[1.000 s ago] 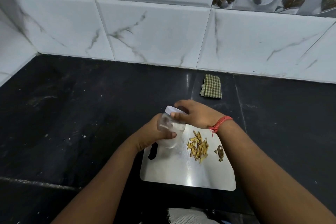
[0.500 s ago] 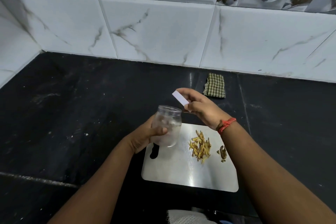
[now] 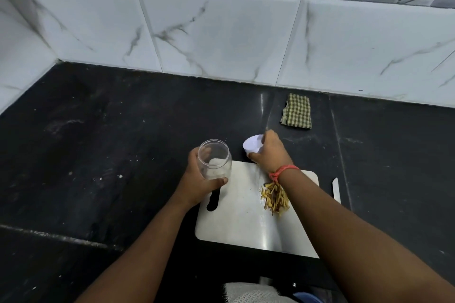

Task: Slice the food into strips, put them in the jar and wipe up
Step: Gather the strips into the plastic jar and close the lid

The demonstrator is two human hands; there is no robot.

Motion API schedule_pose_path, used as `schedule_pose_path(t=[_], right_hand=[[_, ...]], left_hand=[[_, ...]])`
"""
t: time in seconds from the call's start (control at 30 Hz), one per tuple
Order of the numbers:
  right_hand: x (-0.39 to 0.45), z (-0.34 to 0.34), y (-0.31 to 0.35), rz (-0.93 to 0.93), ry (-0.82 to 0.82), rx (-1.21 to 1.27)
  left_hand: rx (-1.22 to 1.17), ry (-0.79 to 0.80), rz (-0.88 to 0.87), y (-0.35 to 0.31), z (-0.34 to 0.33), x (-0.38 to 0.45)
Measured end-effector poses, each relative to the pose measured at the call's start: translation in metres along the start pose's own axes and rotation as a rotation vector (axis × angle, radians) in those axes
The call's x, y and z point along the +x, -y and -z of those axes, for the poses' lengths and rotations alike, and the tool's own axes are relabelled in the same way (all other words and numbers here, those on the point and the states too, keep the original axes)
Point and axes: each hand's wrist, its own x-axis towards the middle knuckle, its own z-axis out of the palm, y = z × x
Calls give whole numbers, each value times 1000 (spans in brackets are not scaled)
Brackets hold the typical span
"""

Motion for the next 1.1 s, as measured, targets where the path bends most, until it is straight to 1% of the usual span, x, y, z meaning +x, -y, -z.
schedule_pose_path(t=[0.1,0.2,0.3,0.4,0.53,0.63,0.7,0.73,0.83,0.9,1.0,1.1], right_hand=[[0,-8,-6,34,2,-182],[-2,-10,-7,79,-15,-244],[-7,4,-8,99,-90,-79],[-15,27,-14,78,-181,72],[-36,52,-26,29,-218,123],[-55,56,-33,-16,-197,112],[-70,50,-35,-7,-138,42],[-77,45,-36,14,-93,-35],[-100,26,-32,50,23,-356],[-114,14,-27,8,66,-508],[-126,-4,-22,-41,98,-631],[-129,-16,-21,28,60,-637]], left_hand=[[18,21,-12,1,0,-3],[28,32,-34,4,3,-6],[35,51,-49,6,6,-10],[42,30,-44,6,7,-12],[67,-10,-87,0,-2,-12],[80,-34,-134,-2,-8,-12],[72,-45,-153,-5,-13,-13],[64,-49,-159,-6,-14,-14],[53,-57,-177,-9,-18,-19],[40,-58,-184,-9,-20,-22],[31,-57,-187,-8,-23,-27],[27,-50,-186,-7,-26,-30]])
